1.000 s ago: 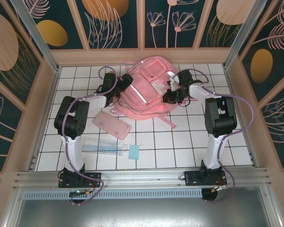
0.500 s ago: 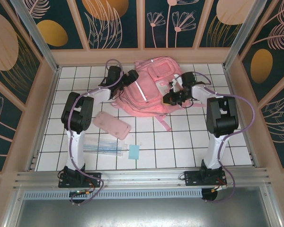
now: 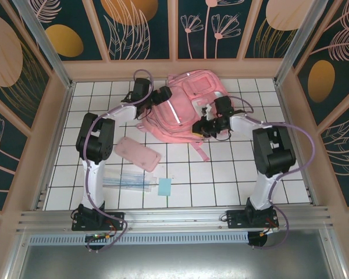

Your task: Pack books, pencil case, and school supplies into a backpack

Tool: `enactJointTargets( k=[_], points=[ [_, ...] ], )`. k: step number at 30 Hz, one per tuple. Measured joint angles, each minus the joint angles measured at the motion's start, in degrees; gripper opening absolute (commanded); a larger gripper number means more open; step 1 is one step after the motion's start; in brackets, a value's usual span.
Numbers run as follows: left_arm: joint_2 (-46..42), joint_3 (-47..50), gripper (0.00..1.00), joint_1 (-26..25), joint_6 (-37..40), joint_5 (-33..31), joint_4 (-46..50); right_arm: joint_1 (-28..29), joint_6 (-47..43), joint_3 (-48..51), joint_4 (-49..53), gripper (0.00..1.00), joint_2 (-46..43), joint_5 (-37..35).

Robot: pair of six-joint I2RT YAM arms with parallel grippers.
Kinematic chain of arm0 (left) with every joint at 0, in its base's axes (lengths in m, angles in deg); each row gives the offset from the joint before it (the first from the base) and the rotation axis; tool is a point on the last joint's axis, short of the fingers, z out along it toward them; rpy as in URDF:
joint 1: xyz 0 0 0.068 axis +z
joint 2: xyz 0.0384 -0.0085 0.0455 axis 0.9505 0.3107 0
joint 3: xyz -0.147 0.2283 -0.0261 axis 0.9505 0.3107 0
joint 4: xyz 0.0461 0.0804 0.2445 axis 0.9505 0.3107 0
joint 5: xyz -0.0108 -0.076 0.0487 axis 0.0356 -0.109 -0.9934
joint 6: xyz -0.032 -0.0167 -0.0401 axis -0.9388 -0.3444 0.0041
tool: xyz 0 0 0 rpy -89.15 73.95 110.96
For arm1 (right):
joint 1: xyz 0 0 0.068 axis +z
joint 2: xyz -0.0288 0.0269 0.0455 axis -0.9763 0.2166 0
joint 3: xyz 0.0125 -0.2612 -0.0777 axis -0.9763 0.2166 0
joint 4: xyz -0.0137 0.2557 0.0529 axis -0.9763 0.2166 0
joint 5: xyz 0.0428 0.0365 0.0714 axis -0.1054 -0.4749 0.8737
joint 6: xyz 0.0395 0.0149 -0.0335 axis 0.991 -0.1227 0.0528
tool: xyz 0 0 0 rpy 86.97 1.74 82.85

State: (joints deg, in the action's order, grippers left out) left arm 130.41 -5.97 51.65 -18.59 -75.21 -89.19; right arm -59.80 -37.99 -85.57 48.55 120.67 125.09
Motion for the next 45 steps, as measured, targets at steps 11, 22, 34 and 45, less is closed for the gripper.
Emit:
enactJointTargets(
  k=[11,22,34,45],
  points=[
    [-21.20,12.55,0.95,-0.28,-2.62,2.16,1.05,0.00,-5.81,-0.70,3.54,0.32,-5.81,-12.20],
    [-19.04,28.39,0.94,-3.78,-14.51,6.34,-11.34,0.11,-8.04,-0.68,2.10,0.29,0.57,-14.58],
    [-14.73,28.39,0.94,-3.76,-16.96,7.87,-18.58,0.83,-9.05,-0.68,-1.05,0.23,5.64,-16.31],
    [-14.73,28.59,0.94,-3.72,-17.42,7.89,-19.02,-0.61,-7.85,0.59,-5.27,0.10,7.28,-11.54]
  ],
)
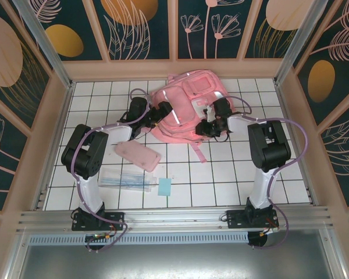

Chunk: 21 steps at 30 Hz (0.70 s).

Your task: Pack books, pencil case, and school supplies into a backpack

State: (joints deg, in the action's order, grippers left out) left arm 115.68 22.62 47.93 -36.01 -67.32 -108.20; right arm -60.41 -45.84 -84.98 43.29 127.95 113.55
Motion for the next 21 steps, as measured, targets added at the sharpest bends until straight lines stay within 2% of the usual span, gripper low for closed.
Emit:
enactJointTargets(
  k=[4,15,21],
  points=[
    [0.00,0.26,0.94,0.02,0.00,0.00,-0.52,-0.55,0.57,0.59,-0.61,0.00,-0.09,1.68],
    [0.66,0.44,0.93,0.00,-0.04,-0.02,-2.05,-1.36,0.37,-0.87,4.35,0.00,-3.48,3.37],
    [1.09,1.33,0.93,0.00,-0.24,-0.04,-4.22,-1.75,1.62,-1.25,5.40,0.00,-3.85,7.28]
  ],
)
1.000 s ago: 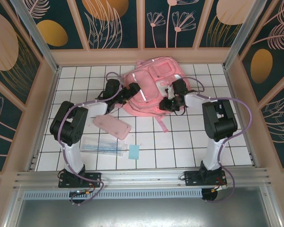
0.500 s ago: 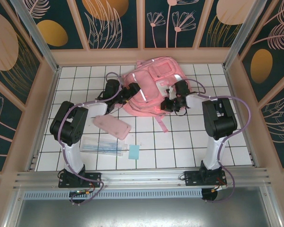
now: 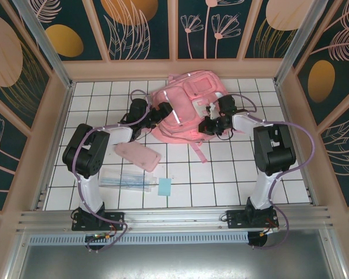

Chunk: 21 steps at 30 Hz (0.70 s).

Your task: Pack books, pencil case, and school supplies into a backpack

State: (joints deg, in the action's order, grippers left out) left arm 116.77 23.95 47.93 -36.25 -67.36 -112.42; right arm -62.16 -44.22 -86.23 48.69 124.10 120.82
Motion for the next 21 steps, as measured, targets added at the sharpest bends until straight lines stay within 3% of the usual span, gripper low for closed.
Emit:
enactJointTargets(
  k=[13,21],
  points=[
    [2.12,0.33,0.93,-0.96,-1.29,-2.64,-5.16,7.39,9.01,-6.08,-0.59,0.00,6.32,2.91],
    [2.67,0.33,0.93,-0.94,-1.88,-5.42,-7.48,12.76,13.25,-12.96,-0.11,0.00,11.23,-0.15]
  ],
)
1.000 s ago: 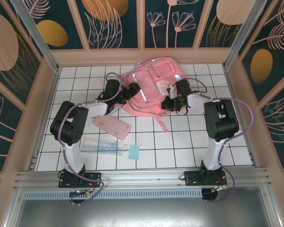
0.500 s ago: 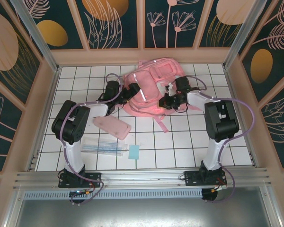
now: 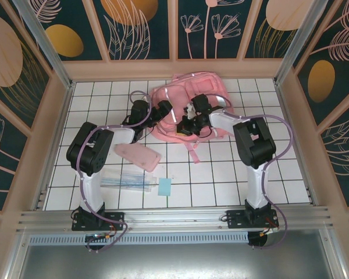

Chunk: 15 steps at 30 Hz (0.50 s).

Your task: Pack books, pencil case, and school supplies into a backpack

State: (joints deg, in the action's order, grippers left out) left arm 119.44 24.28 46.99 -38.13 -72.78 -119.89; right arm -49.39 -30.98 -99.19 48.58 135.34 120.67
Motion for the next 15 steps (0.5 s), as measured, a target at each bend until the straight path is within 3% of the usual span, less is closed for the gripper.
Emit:
enactJointTargets(
  k=[2,5,9,15],
  points=[
    [0.00,0.00,0.93,0.00,0.13,-0.31,0.07,0.70,0.52,-0.48,0.02,0.05,0.35,-0.46],
    [-0.24,-0.76,0.93,-0.02,1.55,-0.39,2.08,0.90,0.50,-0.52,0.13,0.31,0.24,-1.44],
    [-1.70,-3.34,0.92,-0.92,5.86,-0.31,10.25,0.90,0.63,2.69,-1.05,0.54,-3.52,-2.84],
    [-6.08,-7.39,0.88,-2.95,15.50,-2.32,26.53,-2.95,0.81,11.72,-2.16,0.57,-17.40,-5.70]
  ],
)
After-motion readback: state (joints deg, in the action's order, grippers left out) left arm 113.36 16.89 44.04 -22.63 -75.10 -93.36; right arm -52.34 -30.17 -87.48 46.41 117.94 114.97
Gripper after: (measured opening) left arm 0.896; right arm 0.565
